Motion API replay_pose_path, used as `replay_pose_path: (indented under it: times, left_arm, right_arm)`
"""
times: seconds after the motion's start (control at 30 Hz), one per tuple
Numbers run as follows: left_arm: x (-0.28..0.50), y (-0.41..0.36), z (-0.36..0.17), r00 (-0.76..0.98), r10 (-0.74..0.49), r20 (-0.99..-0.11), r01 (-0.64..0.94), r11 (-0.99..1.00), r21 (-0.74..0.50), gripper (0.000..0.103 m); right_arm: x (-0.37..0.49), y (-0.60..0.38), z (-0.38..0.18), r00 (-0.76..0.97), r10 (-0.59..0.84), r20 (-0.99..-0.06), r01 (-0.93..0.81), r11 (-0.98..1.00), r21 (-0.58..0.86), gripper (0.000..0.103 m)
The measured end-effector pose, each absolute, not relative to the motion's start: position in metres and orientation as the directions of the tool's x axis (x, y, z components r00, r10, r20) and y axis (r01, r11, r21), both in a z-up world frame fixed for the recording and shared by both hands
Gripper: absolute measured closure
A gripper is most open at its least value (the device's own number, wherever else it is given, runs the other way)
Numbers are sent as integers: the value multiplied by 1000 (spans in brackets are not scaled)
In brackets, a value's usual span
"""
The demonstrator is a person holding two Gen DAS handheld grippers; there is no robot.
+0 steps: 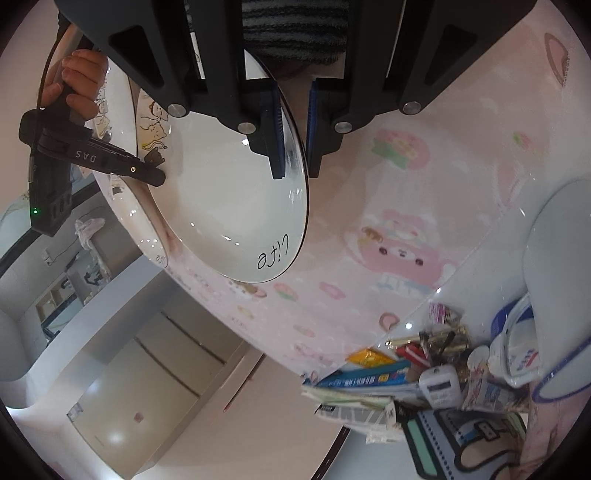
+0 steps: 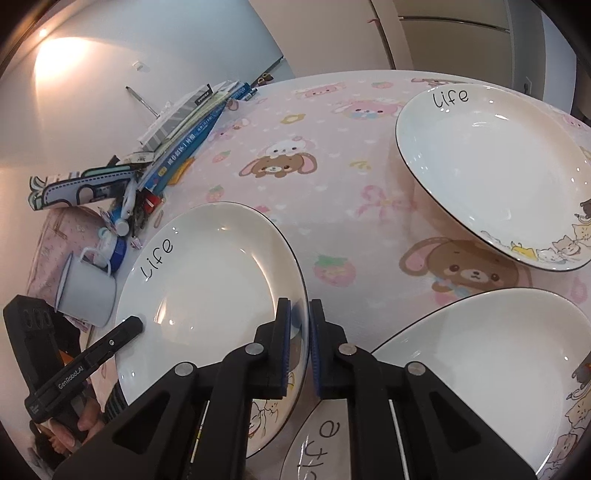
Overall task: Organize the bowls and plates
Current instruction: 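Lift the plate with both grippers and carry it over another white plate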
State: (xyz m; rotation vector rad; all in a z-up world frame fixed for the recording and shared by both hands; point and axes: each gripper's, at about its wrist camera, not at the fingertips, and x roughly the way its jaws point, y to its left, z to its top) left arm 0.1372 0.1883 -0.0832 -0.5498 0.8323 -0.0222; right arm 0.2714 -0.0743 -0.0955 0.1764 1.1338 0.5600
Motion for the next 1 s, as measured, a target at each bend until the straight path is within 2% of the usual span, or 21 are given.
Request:
replay_pose_path:
  times: [0.3,0.6,0.8,1.0]
  left_arm:
    - [132,175,-40,701,-187,-688,-165,896,-413,92]
    - [116,123,43,773,-200,-602,-57,923,-381,92]
    - [112,79,58,760,-251,-599,8,926,-377,92]
    - [112,37,40,722,-295,-626,46,923,-382,92]
  right_arm:
    - [259,-84,-51,379,530,-758,-324,844,427,93]
    - [228,-137,21,464,550,-695,-300,835,461,93]
    - [199,-182,47,528,513,-677,-261,856,446,91]
    - [185,-226,30,528,491,-693,-190,864,467,91]
